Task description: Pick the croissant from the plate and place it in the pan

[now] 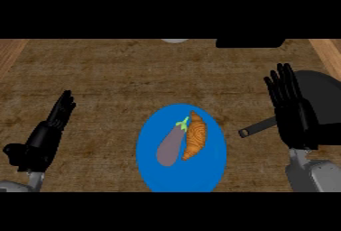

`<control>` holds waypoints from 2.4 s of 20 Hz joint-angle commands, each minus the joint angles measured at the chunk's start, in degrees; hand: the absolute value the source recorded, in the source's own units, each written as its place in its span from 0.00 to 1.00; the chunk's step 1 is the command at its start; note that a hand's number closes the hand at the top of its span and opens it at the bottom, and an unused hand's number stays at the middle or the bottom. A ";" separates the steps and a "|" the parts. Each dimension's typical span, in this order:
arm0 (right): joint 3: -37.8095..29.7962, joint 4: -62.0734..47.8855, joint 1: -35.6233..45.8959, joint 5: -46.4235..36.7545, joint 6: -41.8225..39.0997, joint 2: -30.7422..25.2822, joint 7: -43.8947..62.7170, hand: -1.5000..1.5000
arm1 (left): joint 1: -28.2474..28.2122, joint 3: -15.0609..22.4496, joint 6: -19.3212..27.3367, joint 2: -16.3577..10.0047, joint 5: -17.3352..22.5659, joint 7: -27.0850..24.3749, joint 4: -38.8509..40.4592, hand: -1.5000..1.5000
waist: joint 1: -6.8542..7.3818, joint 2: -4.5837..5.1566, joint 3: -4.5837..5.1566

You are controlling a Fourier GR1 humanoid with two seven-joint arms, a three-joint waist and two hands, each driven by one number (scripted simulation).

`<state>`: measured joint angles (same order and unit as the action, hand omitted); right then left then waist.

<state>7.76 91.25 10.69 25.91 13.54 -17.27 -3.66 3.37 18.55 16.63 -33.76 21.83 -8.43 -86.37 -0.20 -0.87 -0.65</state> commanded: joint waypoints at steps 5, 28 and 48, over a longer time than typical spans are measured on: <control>6.20 -1.53 18.64 -5.70 -6.36 -4.18 6.77 1.00 | 6.66 -6.50 0.32 1.03 5.06 6.67 0.28 0.50 | 2.19 1.19 0.75; 25.35 14.01 26.27 -39.95 -24.91 -24.24 38.62 0.00 | 9.25 -6.50 1.79 6.20 4.13 13.76 0.31 0.50 | 1.95 1.14 0.85; 34.39 0.16 39.18 -32.09 -56.21 -7.92 60.34 0.00 | 3.86 -7.77 0.24 8.47 1.83 13.92 -2.39 0.50 | 0.63 0.71 0.71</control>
<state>41.72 91.66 48.47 -6.76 -35.94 -25.97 50.51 10.20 11.15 18.46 -25.49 23.66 6.82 -88.46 0.54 -0.09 0.07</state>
